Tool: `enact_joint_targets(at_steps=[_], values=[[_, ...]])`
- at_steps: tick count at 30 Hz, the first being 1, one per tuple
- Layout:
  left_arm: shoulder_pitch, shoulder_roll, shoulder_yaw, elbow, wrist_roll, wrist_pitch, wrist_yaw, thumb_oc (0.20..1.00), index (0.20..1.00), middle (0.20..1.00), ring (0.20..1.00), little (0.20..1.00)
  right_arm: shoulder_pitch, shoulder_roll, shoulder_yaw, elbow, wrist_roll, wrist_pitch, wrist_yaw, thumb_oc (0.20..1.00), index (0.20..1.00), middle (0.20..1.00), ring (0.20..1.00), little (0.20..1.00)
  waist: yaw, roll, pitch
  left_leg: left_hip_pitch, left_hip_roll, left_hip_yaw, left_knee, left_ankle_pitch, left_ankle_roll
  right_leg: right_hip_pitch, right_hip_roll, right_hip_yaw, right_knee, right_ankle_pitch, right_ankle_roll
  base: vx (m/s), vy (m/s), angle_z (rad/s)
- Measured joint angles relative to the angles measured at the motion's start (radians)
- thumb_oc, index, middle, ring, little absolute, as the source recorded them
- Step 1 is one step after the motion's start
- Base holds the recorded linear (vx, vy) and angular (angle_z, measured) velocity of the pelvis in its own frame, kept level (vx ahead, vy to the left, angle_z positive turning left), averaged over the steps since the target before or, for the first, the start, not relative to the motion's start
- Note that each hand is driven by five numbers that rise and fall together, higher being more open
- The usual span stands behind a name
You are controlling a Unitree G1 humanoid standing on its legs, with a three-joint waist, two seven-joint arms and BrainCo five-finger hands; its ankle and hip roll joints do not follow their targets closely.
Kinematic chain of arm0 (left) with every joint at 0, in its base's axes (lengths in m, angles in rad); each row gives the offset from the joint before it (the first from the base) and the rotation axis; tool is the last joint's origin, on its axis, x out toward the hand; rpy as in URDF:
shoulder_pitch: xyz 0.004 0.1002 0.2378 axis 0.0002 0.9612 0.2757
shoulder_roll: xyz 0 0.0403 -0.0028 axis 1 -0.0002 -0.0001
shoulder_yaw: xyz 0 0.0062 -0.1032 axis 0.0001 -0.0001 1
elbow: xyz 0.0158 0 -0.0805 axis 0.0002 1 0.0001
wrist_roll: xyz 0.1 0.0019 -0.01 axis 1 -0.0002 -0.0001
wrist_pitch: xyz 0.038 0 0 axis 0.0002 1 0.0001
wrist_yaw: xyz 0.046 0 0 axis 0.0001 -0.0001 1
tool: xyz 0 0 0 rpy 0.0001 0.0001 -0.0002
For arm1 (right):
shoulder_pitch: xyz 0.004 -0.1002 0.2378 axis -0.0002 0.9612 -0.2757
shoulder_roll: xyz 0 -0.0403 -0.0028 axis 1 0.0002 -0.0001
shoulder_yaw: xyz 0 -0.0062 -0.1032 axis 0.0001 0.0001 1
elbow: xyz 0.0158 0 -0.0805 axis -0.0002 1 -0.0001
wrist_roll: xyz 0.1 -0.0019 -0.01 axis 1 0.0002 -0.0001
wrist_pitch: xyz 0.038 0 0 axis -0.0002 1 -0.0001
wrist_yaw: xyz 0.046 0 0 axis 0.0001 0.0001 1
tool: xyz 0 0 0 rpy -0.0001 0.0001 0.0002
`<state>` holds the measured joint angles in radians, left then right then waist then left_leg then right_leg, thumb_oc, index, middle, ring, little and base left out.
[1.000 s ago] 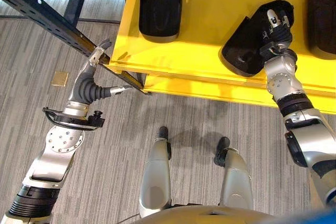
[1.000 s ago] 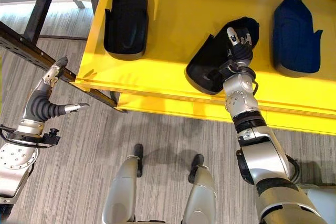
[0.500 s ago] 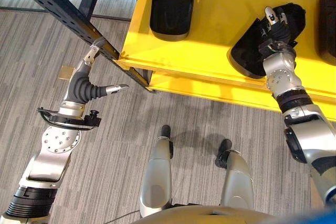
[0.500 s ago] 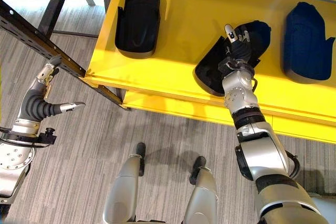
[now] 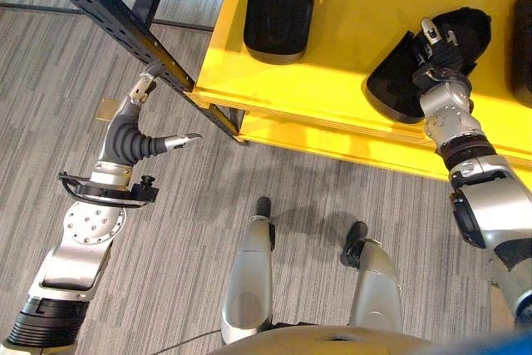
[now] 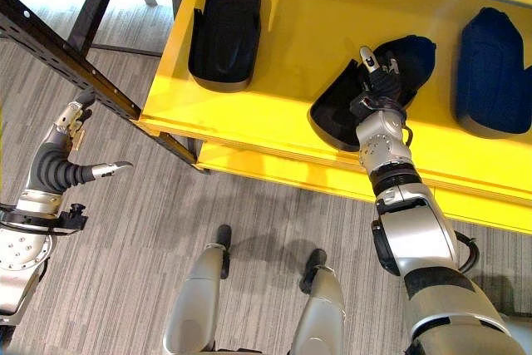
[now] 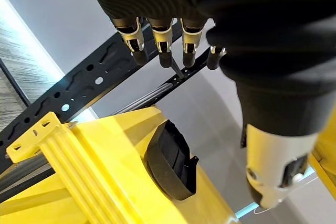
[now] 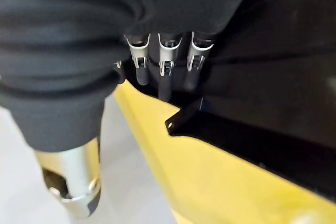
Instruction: Move parts from the plastic box to the shelf.
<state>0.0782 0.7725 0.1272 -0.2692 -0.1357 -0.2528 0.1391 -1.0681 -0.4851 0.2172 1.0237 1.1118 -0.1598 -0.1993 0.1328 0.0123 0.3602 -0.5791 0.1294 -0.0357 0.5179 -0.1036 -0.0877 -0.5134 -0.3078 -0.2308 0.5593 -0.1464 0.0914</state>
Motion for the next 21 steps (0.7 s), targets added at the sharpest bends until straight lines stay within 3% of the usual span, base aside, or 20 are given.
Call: enact_joint_targets(at_steps=[21], values=[[0.016, 0.000, 0.012, 0.000, 0.000, -0.019, 0.034, 1.000, 1.000, 1.000, 1.000, 1.000, -0.030, -0.036, 0.045, 0.019, -0.077, 0.017, 0.039, 1.000, 1.000, 1.000, 1.000, 1.000, 0.033, 0.003, 0.001, -0.019, -0.017, -0.029, -0.025, 0.021, -0.003, -0.007, -0.015, -0.035, 0.013, -0.012, -0.005, 0.01, -0.005, 0.05]])
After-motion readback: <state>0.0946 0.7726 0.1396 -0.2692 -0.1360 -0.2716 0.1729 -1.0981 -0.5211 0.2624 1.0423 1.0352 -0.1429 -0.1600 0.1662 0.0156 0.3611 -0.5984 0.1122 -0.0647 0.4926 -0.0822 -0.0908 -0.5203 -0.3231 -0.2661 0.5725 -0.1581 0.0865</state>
